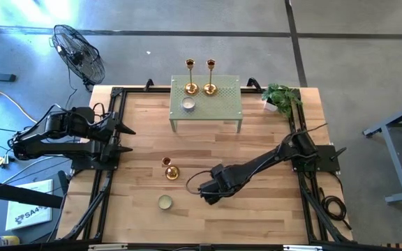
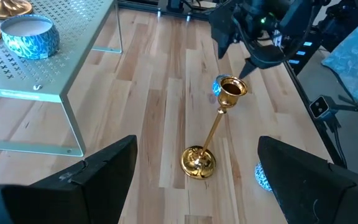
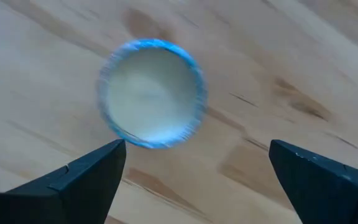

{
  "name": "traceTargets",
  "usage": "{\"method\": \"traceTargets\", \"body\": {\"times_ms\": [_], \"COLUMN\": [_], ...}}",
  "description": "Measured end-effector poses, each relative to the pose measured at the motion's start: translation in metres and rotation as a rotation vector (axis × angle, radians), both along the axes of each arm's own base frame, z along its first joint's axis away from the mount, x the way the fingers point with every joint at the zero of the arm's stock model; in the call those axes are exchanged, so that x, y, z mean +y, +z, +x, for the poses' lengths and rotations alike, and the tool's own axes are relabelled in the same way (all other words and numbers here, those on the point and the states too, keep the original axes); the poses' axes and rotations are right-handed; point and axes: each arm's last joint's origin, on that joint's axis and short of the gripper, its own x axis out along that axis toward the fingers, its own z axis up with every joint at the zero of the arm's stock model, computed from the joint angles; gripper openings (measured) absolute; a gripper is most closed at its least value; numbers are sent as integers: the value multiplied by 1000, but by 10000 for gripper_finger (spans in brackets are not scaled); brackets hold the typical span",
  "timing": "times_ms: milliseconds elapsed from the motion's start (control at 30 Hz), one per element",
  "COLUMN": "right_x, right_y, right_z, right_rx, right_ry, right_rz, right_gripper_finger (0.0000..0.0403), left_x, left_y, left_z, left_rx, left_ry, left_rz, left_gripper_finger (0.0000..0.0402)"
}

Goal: Pick & Place candle stick holders
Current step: Put the right blue scented candle on the shelf

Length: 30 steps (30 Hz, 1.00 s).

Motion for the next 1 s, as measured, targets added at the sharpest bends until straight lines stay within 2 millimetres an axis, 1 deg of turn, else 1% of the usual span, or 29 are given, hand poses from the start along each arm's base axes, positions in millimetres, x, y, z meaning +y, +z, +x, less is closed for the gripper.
{"method": "traceTargets", "body": {"times_ms": [167, 733, 1000], "right_x": [4, -1, -2], "right_y": [2, 2, -8], "right_z": [9, 13, 12], "right_rx": [-125, -143, -150], "right_ry": [26, 82, 99], "right_rz": [-28, -38, -23], "right_gripper_finger": [390, 392, 392], "left_x": [0, 0, 0], "left_y": [0, 0, 0], "left_z": [0, 0, 0], "left_rx": [0, 1, 1], "left_ry": [0, 11, 11], "left_rz": [0, -23, -24], "left_gripper_finger": [328, 328, 328]}}
